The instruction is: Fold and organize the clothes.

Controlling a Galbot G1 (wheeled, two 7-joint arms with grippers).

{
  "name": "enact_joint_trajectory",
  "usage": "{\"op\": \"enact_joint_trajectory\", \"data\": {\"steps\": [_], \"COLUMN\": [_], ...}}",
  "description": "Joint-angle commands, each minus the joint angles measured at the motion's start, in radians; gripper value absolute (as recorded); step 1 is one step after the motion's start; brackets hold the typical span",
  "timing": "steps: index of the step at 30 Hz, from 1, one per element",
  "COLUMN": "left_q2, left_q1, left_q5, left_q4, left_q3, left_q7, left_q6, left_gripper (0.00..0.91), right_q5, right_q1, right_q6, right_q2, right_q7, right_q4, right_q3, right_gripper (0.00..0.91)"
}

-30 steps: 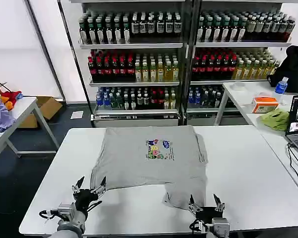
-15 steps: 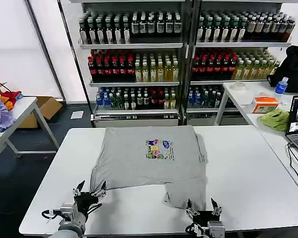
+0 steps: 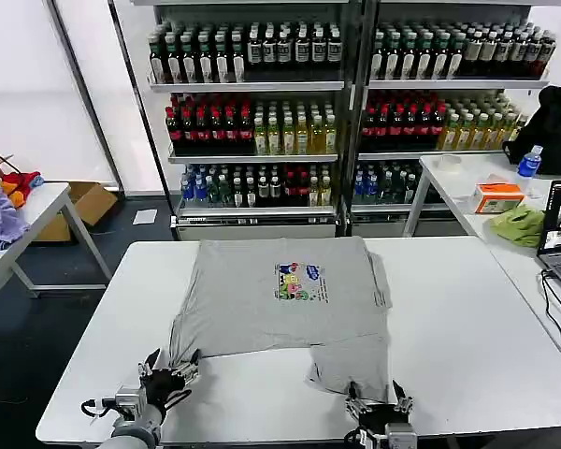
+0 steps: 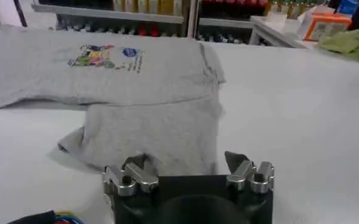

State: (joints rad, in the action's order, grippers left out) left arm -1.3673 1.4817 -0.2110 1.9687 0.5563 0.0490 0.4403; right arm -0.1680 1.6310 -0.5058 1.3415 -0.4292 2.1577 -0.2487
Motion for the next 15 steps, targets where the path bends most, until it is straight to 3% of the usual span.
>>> {"op": "enact_joint_trajectory", "data": {"steps": [1,7,15], "left_q2": [0.001,0.001,-0.005], "left_q1": [0.01,0.027,0.029], "left_q5": [-0.003,0.003,0.008], "left_q4": [-0.004,0.005,0.001], "left_q3": [-0.004,-0.019,-0.021], "left_q7": [-0.005,-0.013,-0.013], "left_q6": [0.005,0.009,0.005], "left_gripper": [0.01,0.01,0.01], "right_q5": [-0.002,-0.103,-0.063], "right_q1": [0.001,-0.009,-0.005], "right_q6": [0.01,0.004,0.046], "right_q2": [0.001,0.003,0.003], "right_q7": [0.0,-0.011,0.003], "right_q4": [-0.01,-0.026,-0.033], "right_q3": [0.002,-0.007,-0.006], "right_gripper": [0.0,0.0,0.0]}}
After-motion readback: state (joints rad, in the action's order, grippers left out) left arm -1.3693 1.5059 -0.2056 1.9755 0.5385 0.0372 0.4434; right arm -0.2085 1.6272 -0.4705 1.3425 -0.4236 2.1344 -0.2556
